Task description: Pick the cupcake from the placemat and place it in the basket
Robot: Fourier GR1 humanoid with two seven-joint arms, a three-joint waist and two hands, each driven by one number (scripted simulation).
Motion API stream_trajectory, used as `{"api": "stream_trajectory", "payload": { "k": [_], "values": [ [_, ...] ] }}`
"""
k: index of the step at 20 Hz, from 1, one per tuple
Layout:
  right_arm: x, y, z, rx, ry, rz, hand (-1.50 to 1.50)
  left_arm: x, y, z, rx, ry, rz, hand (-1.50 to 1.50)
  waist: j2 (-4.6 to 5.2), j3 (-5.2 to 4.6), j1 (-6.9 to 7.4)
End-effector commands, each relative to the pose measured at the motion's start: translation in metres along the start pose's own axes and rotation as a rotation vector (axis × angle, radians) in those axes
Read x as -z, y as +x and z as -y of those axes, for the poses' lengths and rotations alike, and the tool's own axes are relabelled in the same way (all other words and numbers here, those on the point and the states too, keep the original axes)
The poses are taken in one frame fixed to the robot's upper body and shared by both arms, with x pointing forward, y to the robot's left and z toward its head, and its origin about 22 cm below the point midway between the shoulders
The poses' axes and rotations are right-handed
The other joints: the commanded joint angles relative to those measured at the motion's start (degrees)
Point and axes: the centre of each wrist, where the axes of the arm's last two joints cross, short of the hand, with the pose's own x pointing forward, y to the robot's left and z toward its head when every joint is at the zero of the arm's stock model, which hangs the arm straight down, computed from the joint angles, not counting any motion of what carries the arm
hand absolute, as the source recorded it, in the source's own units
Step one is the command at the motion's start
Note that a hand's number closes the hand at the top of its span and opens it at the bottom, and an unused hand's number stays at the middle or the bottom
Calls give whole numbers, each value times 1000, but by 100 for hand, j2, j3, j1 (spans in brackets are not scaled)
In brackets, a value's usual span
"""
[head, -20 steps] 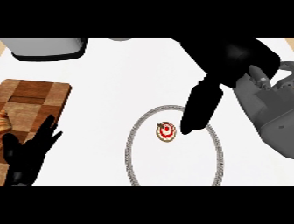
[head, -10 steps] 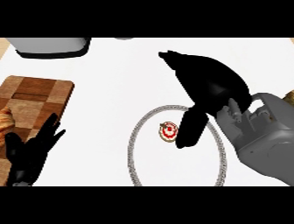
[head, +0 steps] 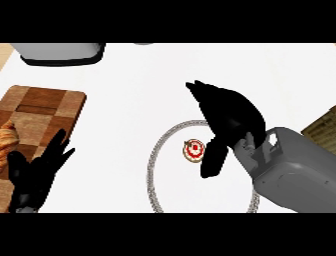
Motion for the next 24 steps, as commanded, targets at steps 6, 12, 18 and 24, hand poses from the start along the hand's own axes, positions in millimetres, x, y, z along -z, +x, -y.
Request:
{"api": "stream_trajectory", "payload": {
  "k": [6, 12, 18, 24],
  "values": [
    [1, 5, -36, 8, -11, -112, -150, -6, -39, 5, 25, -7, -170, 0, 73, -97, 44],
    [8, -16, -41, -2, -32, -137, -150, 1, -29, -2, 26, -9, -185, 0, 79, -93, 19],
    [14, -16, -58, 22, -40, -115, -150, -10, -40, -1, 19, -6, -176, 0, 77, -92, 81],
    [19, -12, -76, -24, 10, -149, -150, 3, -32, -7, 22, -2, -173, 0, 80, -96, 34]
  ]
}}
